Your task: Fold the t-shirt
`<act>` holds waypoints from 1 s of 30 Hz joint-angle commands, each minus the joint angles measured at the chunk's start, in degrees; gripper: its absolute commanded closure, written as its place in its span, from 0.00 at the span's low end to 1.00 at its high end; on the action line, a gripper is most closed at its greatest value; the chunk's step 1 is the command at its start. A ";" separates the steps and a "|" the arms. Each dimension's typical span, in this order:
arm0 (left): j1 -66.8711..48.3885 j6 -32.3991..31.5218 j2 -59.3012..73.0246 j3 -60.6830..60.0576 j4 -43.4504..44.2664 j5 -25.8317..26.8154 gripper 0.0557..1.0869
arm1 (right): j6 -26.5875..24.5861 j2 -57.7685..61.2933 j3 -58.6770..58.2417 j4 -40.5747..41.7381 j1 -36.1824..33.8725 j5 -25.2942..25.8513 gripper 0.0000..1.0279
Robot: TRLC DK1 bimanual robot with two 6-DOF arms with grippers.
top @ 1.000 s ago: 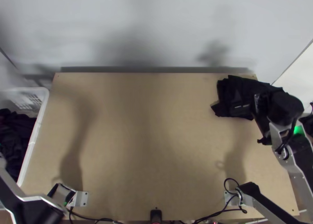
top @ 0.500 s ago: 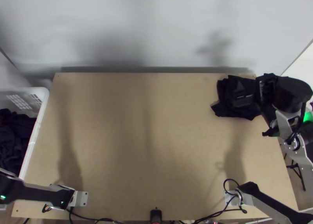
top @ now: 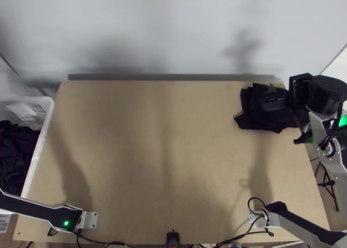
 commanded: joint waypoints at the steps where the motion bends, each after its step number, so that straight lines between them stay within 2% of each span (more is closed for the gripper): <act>1: -0.25 7.09 9.30 7.60 -3.38 -1.22 0.05 | 0.95 0.51 1.67 0.37 -2.06 0.02 0.05; 7: -1.04 7.26 11.58 8.21 -2.15 -1.22 0.06 | 0.95 0.51 1.94 0.19 -2.23 0.02 0.05; 8: -1.13 7.35 11.94 8.21 -1.71 -1.22 0.10 | 0.95 0.51 2.02 0.28 -2.23 0.02 0.05; 10: -1.31 8.32 12.29 8.21 -1.27 -1.13 0.20 | 0.95 0.51 2.02 0.28 -2.32 0.02 0.05; 12: -1.48 8.58 12.37 8.21 0.14 -1.13 0.40 | 0.95 0.51 2.02 0.28 -2.50 0.02 0.07; 15: -1.48 8.93 12.37 8.30 0.23 -1.13 0.54 | 0.86 0.51 2.02 0.28 -2.67 0.02 0.07; 18: -1.22 8.85 12.11 8.30 0.93 -1.13 0.76 | 0.95 0.51 2.02 0.28 -2.85 -0.07 0.07; 22: -0.95 8.67 11.76 8.13 0.93 -1.13 0.92 | 0.95 0.51 1.94 0.28 -2.94 -0.07 0.07; 25: -0.78 9.02 11.41 7.95 0.49 -1.13 0.96 | 0.86 0.51 1.94 0.19 -2.94 -0.16 0.07; 30: -0.43 7.00 6.13 8.04 -3.82 0.36 0.96 | 0.86 0.51 1.94 0.19 -3.02 -0.25 0.07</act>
